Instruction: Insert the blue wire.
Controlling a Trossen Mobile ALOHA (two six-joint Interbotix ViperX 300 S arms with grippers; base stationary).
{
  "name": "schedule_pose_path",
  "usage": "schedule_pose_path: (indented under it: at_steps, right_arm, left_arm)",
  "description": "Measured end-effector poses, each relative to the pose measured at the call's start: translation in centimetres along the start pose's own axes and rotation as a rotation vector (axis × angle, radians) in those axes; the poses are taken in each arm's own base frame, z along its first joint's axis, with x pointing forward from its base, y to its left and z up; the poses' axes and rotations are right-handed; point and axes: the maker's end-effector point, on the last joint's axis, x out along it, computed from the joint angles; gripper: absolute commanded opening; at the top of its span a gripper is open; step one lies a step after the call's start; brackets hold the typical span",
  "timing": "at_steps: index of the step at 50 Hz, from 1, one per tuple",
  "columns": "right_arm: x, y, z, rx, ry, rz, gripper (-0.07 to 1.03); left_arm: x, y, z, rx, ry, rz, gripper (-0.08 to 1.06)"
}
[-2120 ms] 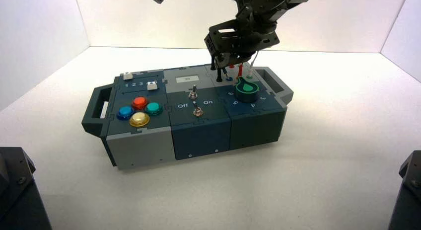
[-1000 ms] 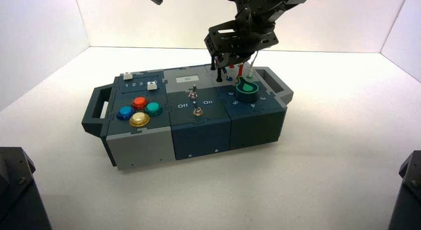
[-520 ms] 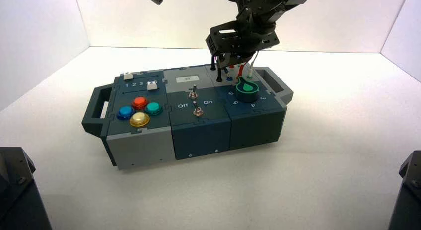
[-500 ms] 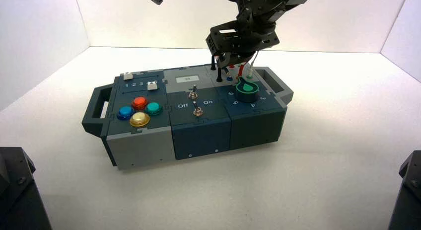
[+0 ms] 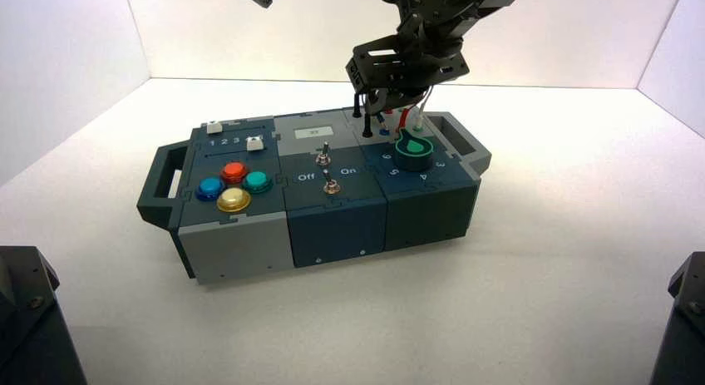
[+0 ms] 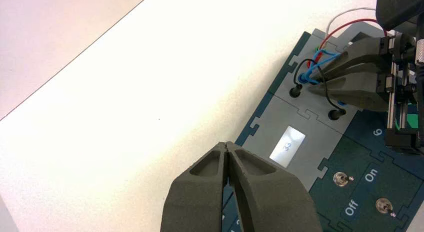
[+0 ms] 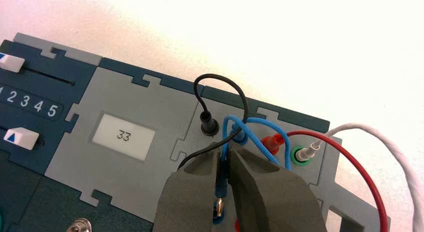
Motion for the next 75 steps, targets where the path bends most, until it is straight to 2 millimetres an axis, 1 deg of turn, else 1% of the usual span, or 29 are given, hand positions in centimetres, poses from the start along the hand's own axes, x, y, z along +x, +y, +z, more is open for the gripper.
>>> schedule_pose_path:
  at_steps: [51,58,66,75]
  right_arm:
    - [-1.3,0.4,-0.8,-0.006,0.001,0.009,-0.02]
    - [-1.3,0.5,-0.6,-0.007,-0.005,0.01,-0.02]
    - [-1.0,0.7,0.3,-0.01,-0.02,0.014,-0.02]
    - [-0.5,1.0,0.2,-0.015,-0.012,0.017,-0.02]
  left_arm:
    - [-0.1,0.1,0.2,-0.001,-0.014,0.006,-0.03]
    - [-0.1,0.2,0.3,-0.002,-0.016,0.006,-0.03]
    - [-0.2,0.2,0.3,0.0,-0.018,0.008,-0.03]
    - [-0.3,0.2,0.4,-0.001,-0.022,0.008,-0.03]
